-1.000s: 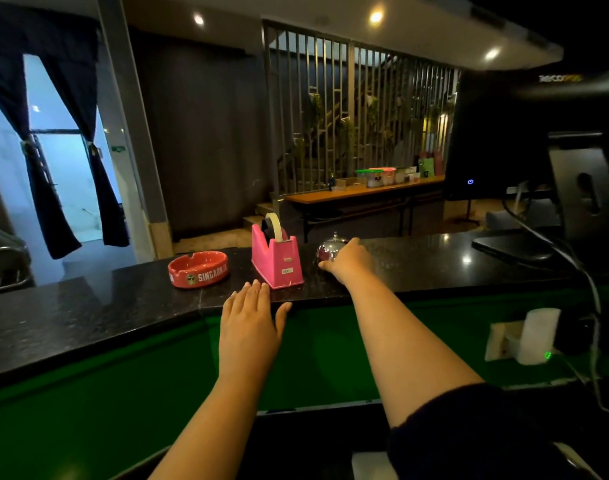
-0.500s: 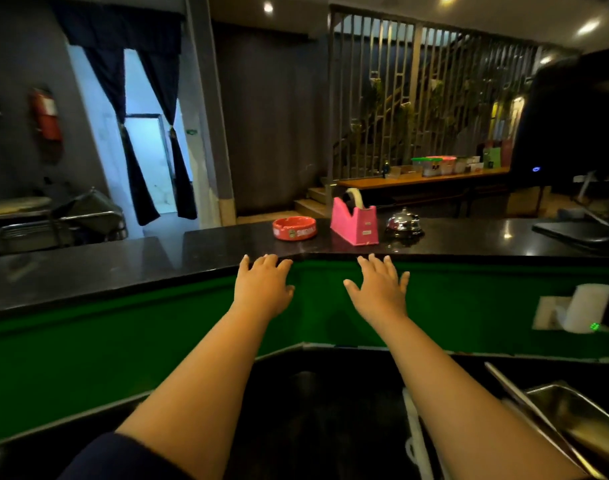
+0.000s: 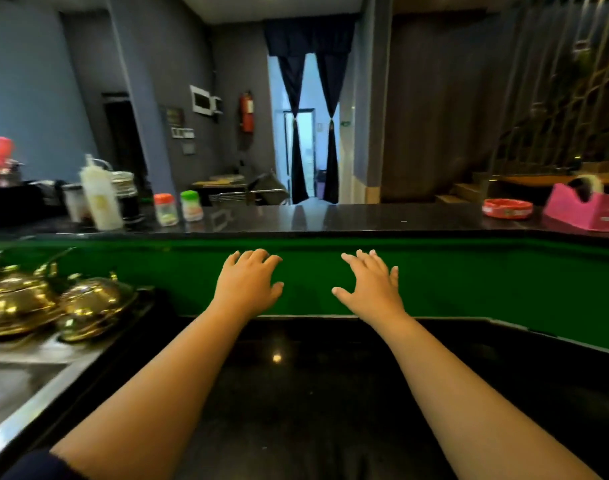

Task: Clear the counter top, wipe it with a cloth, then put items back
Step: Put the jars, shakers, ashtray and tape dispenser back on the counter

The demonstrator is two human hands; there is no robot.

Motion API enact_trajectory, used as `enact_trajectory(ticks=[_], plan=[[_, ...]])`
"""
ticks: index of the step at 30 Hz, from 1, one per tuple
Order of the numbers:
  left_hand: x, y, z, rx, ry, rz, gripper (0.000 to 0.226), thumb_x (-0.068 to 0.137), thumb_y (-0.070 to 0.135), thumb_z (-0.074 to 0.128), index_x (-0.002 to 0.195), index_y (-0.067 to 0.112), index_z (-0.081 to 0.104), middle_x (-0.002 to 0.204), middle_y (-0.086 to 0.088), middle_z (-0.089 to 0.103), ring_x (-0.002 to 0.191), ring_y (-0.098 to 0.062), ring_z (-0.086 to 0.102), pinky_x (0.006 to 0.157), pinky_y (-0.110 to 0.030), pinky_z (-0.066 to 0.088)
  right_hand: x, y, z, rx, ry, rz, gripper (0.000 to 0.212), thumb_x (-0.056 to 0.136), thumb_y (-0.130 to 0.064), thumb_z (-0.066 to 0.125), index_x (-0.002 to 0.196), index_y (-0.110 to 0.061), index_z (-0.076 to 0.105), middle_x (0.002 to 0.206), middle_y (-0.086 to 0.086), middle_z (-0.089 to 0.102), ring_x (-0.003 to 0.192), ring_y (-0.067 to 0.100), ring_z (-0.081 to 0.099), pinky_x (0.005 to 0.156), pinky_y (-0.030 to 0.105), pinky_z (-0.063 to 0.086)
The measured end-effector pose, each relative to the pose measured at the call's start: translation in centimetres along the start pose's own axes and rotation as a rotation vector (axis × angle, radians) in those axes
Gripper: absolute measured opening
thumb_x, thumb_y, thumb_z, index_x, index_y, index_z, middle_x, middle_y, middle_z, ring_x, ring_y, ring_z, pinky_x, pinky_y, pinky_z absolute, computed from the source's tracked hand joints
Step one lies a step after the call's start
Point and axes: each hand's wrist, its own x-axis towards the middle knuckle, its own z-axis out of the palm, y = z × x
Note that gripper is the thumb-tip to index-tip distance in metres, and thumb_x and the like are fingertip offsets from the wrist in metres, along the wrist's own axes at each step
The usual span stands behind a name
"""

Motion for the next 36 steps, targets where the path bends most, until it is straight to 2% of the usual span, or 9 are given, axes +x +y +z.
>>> enact_trajectory(ticks=[8,12,18,24,28,32,36], plan=[[-6.0,-13.7,-2.0,-0.006,0.0,-0.245,0.053,0.091,0.048,0.049,0.14,0.03,0.04,0.142,0.001,0.045,0.132,-0.021,0.042,0.111,-0.042,0.03,3.0,-15.1,6.3,0.097,-0.059,-0.208,0.067,0.089,-0.042,0.061,0.148,-0.03,0.031,0.159,0.003,0.022,0.149,0.022,0.005,0.118,0.052,0.004],[-5.4,-18.1,-1.7,-0.018,0.008,-0.321,0.052,0.091,0.047,0.049,0.14,0.03,0.041,0.141,0.001,0.046,0.129,-0.021,0.044,0.105,-0.04,0.037,6.0,-19.4,8.5,0.221,-0.086,-0.289,0.063,0.09,-0.037,0.063,0.146,-0.028,0.036,0.156,0.004,0.027,0.148,0.023,0.009,0.12,0.045,0.013],[-0.9,-23.3,0.0,-0.06,0.058,-0.407,0.051,0.092,0.045,0.05,0.14,0.031,0.04,0.138,0.004,0.047,0.125,-0.017,0.047,0.093,-0.034,0.046,13.2,-23.7,11.7,0.345,-0.144,-0.343,0.057,0.091,-0.033,0.062,0.143,-0.026,0.04,0.149,0.002,0.036,0.145,0.022,0.016,0.114,0.038,0.024],[6.0,-28.0,2.5,-0.156,0.12,-0.482,0.059,0.09,0.042,0.055,0.143,0.032,0.032,0.137,0.003,0.045,0.121,-0.016,0.05,0.086,-0.032,0.05,22.4,-27.3,14.5,0.385,-0.145,-0.288,0.058,0.09,-0.032,0.062,0.142,-0.028,0.039,0.14,0.006,0.037,0.131,0.027,0.036,0.102,0.039,0.038],[10.9,-31.2,4.0,-0.311,0.134,-0.516,0.079,0.088,0.036,0.061,0.149,0.036,0.011,0.137,-0.005,0.042,0.116,-0.022,0.053,0.086,-0.038,0.05,27.6,-29.1,16.4,0.46,-0.173,-0.216,0.067,0.09,-0.023,0.062,0.146,-0.034,0.027,0.136,0.01,0.034,0.117,0.03,0.048,0.093,0.036,0.042],[14.9,-33.3,5.8,-0.444,0.134,-0.533,0.096,0.086,0.034,0.066,0.148,0.043,-0.006,0.122,-0.012,0.045,0.094,-0.021,0.054,0.075,-0.033,0.045,31.4,-30.1,18.2,0.514,-0.162,-0.146,0.076,0.092,-0.016,0.059,0.15,-0.039,0.015,0.137,0.013,0.031,0.112,0.03,0.05,0.083,0.03,0.036],[17.0,-34.3,7.9,-0.549,0.15,-0.488,0.098,0.081,0.033,0.07,0.145,0.05,-0.002,0.107,-0.006,0.057,0.083,-0.016,0.055,0.071,-0.031,0.044,33.6,-30.5,19.6,0.514,-0.123,-0.15,0.071,0.092,-0.011,0.058,0.149,-0.037,0.025,0.137,0.011,0.037,0.113,0.027,0.049,0.082,0.029,0.036]])
